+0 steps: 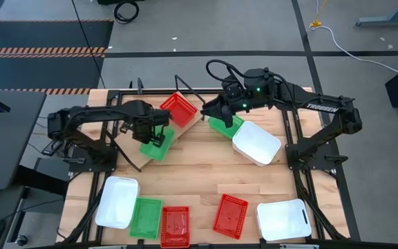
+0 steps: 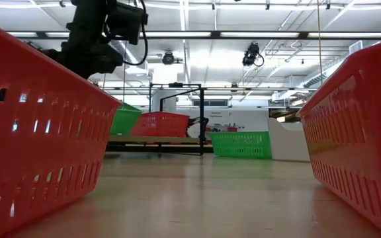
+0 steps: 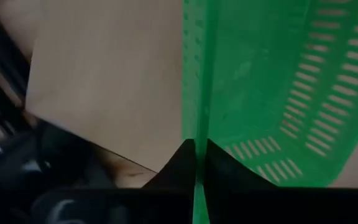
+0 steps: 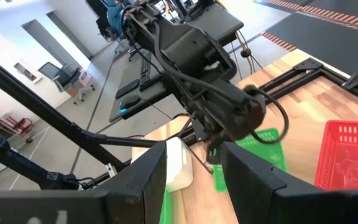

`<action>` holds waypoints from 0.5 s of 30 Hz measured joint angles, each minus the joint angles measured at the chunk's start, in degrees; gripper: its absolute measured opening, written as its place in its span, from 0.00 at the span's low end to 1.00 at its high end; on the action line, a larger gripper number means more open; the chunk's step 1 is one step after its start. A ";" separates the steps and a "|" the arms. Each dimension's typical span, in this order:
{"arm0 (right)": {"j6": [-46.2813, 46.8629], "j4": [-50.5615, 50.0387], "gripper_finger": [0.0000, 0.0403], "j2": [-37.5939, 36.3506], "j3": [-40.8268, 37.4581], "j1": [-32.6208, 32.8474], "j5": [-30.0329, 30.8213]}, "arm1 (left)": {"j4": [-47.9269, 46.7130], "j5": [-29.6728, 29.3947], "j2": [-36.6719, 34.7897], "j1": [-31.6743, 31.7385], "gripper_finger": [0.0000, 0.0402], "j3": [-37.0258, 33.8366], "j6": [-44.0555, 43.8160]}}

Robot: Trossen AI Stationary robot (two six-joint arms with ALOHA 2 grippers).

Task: Stack baskets on shelf by color
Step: Put the middle green bin on the shelf

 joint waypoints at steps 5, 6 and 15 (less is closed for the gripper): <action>0.00 0.17 0.39 0.00 0.00 -0.02 -1.33 | 1.13 0.17 -1.95 0.40 0.04 -0.05 -11.76; 0.00 0.39 0.39 0.00 0.00 -0.02 -2.23 | 1.91 0.21 -2.25 0.40 0.04 0.00 -13.86; 0.22 1.69 0.39 -1.07 0.00 -0.02 -12.76 | 6.55 -1.81 -2.53 -0.26 0.04 -0.02 -31.13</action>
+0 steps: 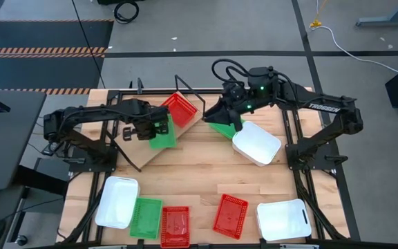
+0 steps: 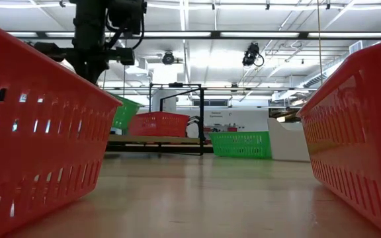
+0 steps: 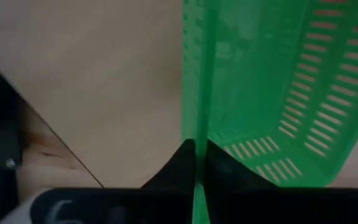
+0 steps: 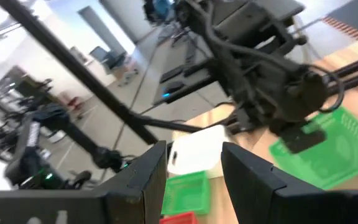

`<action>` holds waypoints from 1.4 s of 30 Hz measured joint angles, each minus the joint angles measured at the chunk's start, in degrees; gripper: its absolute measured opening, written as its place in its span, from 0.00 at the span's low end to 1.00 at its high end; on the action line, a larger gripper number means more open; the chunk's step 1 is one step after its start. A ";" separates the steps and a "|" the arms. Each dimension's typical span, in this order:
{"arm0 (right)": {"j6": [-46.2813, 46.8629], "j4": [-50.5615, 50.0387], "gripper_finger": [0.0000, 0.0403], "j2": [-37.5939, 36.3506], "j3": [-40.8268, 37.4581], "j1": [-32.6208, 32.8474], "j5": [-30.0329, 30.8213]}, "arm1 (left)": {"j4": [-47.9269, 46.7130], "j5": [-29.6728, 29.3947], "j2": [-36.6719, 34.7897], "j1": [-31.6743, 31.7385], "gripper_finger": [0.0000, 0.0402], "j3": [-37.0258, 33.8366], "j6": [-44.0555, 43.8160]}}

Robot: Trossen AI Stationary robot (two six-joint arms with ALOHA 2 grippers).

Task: Stack baskets on shelf by color
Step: Put the middle green bin on the shelf

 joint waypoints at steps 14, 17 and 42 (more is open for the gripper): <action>0.00 0.01 0.39 -3.72 0.00 0.00 -1.16 | 0.33 -7.05 0.18 -4.33 0.04 0.00 -25.25; 0.01 -0.48 0.39 -3.92 0.00 0.00 -1.26 | 0.38 -7.58 0.23 -3.02 0.05 0.00 -26.77; -0.20 -2.03 0.39 -4.00 0.00 0.00 -1.35 | 3.46 -5.28 2.81 -1.05 0.26 0.02 -17.89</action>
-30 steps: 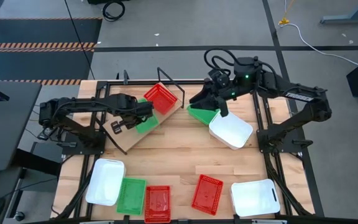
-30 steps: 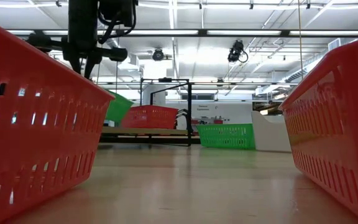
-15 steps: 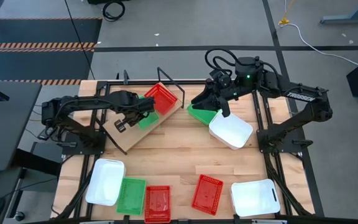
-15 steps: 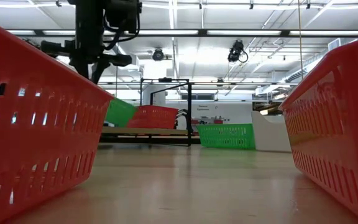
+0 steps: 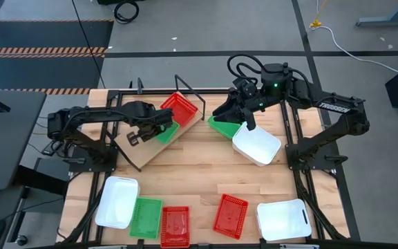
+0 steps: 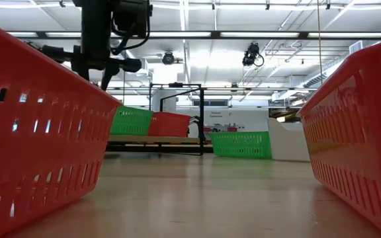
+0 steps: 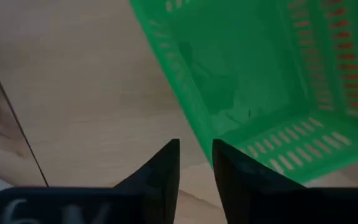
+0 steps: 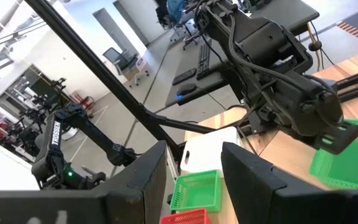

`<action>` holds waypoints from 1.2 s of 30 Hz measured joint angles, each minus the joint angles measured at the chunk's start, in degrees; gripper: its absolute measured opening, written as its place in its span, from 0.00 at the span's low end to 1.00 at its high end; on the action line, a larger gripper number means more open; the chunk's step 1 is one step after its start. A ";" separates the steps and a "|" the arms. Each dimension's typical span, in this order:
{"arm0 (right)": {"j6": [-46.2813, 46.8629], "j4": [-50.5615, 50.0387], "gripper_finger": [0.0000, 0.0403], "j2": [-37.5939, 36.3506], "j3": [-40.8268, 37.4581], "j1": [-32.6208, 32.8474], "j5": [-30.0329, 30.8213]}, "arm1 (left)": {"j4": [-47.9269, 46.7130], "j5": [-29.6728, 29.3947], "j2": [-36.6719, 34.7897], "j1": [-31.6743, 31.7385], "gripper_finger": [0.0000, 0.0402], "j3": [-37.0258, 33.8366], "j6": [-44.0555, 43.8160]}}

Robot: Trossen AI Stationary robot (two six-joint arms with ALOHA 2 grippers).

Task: Stack baskets on shelf by color
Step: Put the middle green bin on the shelf, then put the bottom left white bin on the shelf

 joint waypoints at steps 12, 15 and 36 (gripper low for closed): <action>-0.01 0.00 0.39 0.02 0.00 -0.67 0.70 | -8.20 -0.13 0.00 -0.24 0.26 0.00 9.73; 0.02 -0.02 0.39 0.02 0.00 -0.70 0.72 | -9.85 -0.67 0.00 0.62 0.26 0.00 11.79; 2.12 -0.03 0.39 0.04 0.01 -0.69 2.27 | -9.47 -4.72 0.00 10.55 0.26 0.00 30.08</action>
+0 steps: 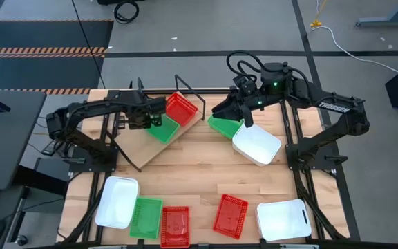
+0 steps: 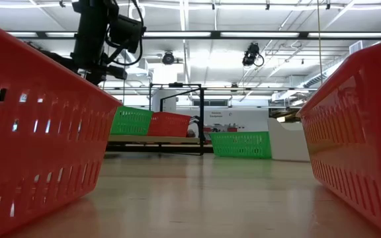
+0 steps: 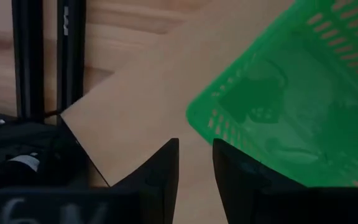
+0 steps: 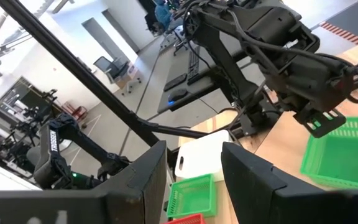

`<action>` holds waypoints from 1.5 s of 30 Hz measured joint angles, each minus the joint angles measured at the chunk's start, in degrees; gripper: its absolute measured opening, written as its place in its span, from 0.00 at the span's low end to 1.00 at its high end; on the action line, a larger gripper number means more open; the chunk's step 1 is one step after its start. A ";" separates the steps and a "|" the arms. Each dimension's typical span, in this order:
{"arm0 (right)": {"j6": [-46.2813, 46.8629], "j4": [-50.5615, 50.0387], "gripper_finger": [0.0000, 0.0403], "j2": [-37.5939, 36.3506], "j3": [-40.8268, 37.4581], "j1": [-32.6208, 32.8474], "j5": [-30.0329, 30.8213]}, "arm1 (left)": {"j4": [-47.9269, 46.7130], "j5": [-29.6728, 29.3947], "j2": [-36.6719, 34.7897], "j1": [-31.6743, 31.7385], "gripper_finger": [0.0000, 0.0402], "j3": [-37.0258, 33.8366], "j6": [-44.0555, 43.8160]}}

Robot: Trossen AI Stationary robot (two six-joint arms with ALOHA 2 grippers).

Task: Stack baskets on shelf by color
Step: Put the bottom left white bin on the shelf

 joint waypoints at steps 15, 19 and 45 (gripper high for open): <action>-1.01 0.03 0.39 0.73 0.01 -0.34 5.79 | 22.28 6.56 0.00 -2.52 0.26 0.33 1.31; -1.11 -0.42 0.39 1.11 0.01 -0.32 5.79 | 22.51 5.37 0.00 -3.80 0.26 3.94 11.44; -2.19 -21.07 0.40 1.22 0.01 -4.48 6.97 | -9.16 12.41 -1.00 -51.24 0.33 25.05 46.31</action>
